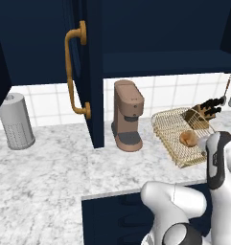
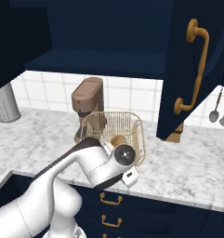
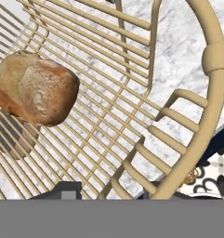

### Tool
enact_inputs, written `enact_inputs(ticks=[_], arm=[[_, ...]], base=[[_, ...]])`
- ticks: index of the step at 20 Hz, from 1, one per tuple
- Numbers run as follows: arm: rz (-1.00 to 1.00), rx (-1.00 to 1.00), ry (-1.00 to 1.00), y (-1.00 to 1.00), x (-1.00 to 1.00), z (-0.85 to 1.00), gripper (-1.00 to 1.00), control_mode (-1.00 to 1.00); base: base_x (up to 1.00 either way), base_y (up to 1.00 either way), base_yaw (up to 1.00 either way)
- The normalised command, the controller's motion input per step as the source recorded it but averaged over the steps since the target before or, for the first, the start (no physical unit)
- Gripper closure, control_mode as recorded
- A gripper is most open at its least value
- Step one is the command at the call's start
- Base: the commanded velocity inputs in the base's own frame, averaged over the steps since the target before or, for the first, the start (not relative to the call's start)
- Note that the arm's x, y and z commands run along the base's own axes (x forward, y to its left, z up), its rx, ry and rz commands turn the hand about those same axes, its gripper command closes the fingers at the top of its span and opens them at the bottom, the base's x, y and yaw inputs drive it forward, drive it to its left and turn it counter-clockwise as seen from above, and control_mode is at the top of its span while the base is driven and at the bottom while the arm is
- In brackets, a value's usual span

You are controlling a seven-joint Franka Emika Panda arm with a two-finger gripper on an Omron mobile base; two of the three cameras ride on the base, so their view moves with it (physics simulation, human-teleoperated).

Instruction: Open the cabinet, pick up the bread from the cabinet and place it in the basket. Then move the basket to the dining counter.

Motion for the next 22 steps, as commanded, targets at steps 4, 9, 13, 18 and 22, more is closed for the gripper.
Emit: enact_inputs(ticks=[4,9,13,18,22], arm=[[-0.01,0.0,0.0,0.04,-0.54,0.84,1.0,-1.0],[0.0,0.0,0.0,0.03,-0.36,0.64,1.0,-1.0],[0.0,0.0,0.04,0.16,-0.24,0.46,1.0,-1.0],[0.0,0.0,0.01,0.18,-0.42,0.48,1.0,-1.0],[0.0,0.0,0.0,0.27,-0.43,0.51,1.0,-1.0]], base=[[0.0,0.0,0.0],[0.0,0.0,0.0],[0.0,0.0,0.0],[0.0,0.0,0.0],[0.0,0.0,0.0]])
